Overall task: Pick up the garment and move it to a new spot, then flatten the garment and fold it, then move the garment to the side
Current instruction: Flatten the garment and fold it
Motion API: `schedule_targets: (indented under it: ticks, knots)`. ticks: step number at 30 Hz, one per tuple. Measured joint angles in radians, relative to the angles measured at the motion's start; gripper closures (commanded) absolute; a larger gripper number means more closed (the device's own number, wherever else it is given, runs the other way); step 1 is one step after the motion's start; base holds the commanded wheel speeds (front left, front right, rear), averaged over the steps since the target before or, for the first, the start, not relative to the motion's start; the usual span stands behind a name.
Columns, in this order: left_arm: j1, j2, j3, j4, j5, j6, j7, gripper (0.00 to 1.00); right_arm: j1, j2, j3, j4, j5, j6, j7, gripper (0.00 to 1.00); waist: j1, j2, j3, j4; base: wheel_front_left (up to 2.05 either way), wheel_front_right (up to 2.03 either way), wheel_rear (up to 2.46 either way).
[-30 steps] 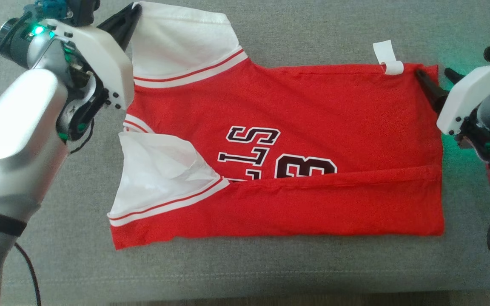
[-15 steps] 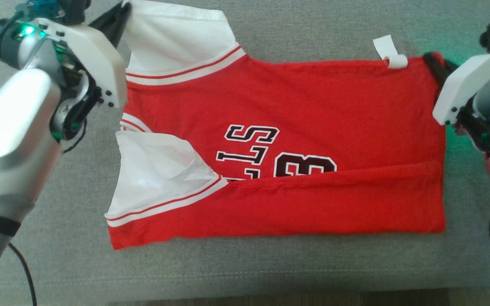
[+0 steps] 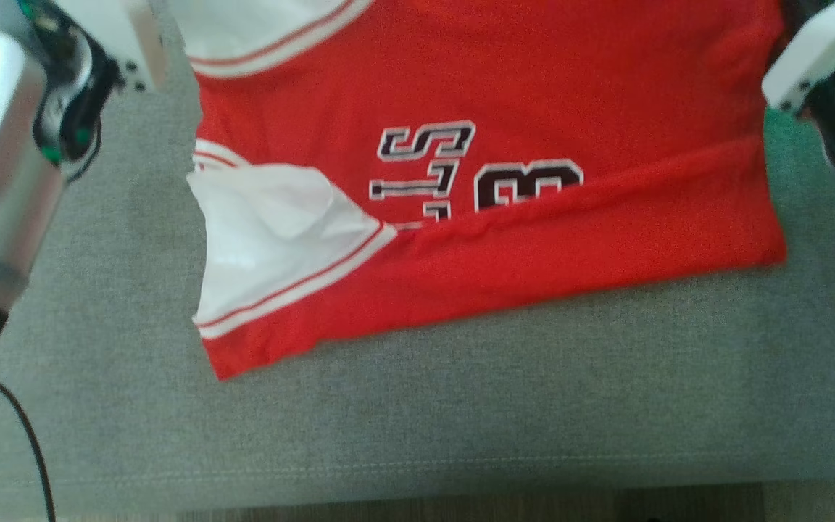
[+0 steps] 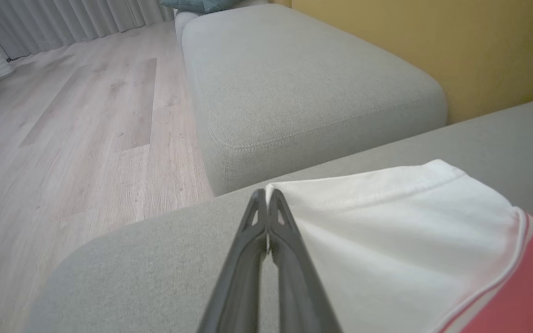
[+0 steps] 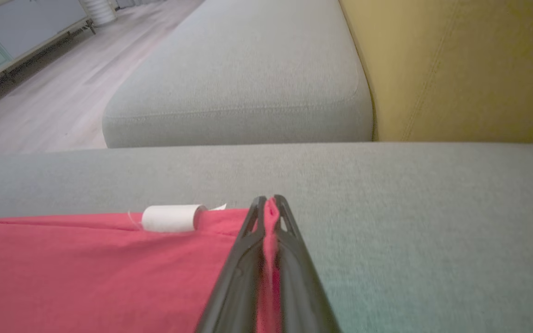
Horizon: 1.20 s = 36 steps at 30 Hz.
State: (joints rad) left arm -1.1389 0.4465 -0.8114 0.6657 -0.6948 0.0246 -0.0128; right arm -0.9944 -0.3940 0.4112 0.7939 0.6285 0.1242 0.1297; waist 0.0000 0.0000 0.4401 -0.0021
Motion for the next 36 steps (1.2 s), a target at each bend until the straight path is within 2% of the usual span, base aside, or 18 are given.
schedule_targets:
  ticks: [8,13,20,28,34,36]
  knots:
    - [-0.095,-0.065,0.014,0.126,0.016,-0.008,-0.096,1.0,-0.114,0.045,-0.006,0.102,-0.023,0.0,-0.135,1.0,0.0,0.0,0.019,0.0,0.0,0.0,0.0]
    - [-0.086,-0.086,0.006,0.178,0.016,-0.044,-0.126,1.0,-0.099,0.051,0.03,0.129,0.002,0.0,-0.158,1.0,0.0,0.0,0.004,0.002,0.0,0.0,0.0]
    - [-0.018,-0.083,-0.016,0.184,0.013,-0.079,-0.148,1.0,-0.034,0.031,0.08,0.122,0.066,0.0,-0.165,1.0,0.0,0.0,-0.041,0.007,0.0,0.0,0.0]
    - [0.096,-0.035,-0.034,0.087,-0.003,-0.086,-0.137,1.0,0.066,-0.023,0.143,0.094,0.152,0.0,-0.127,1.0,0.0,0.0,-0.123,0.02,0.0,0.0,0.0]
    - [0.22,0.022,-0.067,-0.077,-0.021,-0.06,-0.073,1.0,0.149,-0.065,0.187,0.088,0.197,0.0,-0.1,1.0,0.0,0.0,-0.181,0.047,0.0,0.0,0.0]
    - [0.301,0.064,-0.089,-0.17,-0.035,-0.049,-0.031,1.0,0.174,-0.082,0.212,0.092,0.205,0.0,-0.084,1.0,0.0,0.0,-0.199,0.065,0.0,0.0,0.0]
